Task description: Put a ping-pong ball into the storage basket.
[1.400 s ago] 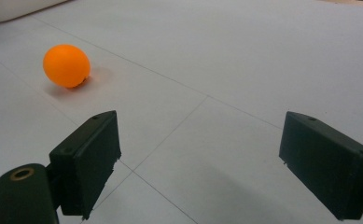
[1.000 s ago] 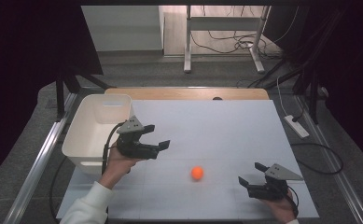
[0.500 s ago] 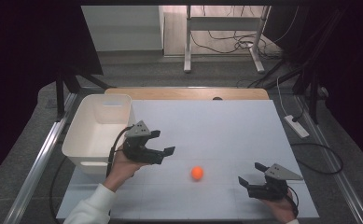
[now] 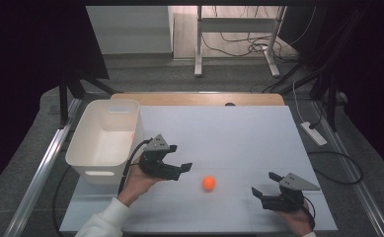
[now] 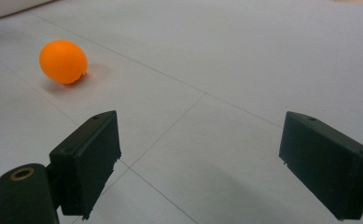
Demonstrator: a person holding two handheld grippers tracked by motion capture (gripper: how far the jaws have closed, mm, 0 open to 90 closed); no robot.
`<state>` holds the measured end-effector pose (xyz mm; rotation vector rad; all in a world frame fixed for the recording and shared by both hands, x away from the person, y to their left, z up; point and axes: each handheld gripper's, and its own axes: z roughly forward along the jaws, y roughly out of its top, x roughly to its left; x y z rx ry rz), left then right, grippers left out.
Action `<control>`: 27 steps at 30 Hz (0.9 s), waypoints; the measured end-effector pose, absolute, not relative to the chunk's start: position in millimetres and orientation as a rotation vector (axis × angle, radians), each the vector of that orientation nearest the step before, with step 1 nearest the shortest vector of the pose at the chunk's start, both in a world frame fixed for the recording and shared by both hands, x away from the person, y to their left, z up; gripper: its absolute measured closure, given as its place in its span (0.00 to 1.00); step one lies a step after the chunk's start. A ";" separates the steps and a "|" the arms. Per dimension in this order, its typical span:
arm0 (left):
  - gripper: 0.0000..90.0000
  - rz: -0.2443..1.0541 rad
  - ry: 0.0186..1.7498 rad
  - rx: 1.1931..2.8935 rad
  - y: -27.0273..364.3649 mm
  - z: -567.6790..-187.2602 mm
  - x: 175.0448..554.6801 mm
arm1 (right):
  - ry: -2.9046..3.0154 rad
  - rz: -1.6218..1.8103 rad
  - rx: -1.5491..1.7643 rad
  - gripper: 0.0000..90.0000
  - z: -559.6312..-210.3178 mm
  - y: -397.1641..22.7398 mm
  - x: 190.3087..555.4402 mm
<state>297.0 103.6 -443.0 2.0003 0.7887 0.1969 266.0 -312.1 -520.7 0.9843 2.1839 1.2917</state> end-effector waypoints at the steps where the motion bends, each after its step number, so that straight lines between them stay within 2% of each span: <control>1: 0.18 0.196 0.788 2.001 102.6 -444.0 296.8 | 2.185 1.292 0.985 0.13 -520.7 -312.0 266.0; 27: 0.17 0.139 0.811 2.090 76.9 -471.6 296.2 | 2.184 1.291 0.993 0.13 -520.8 -311.7 266.4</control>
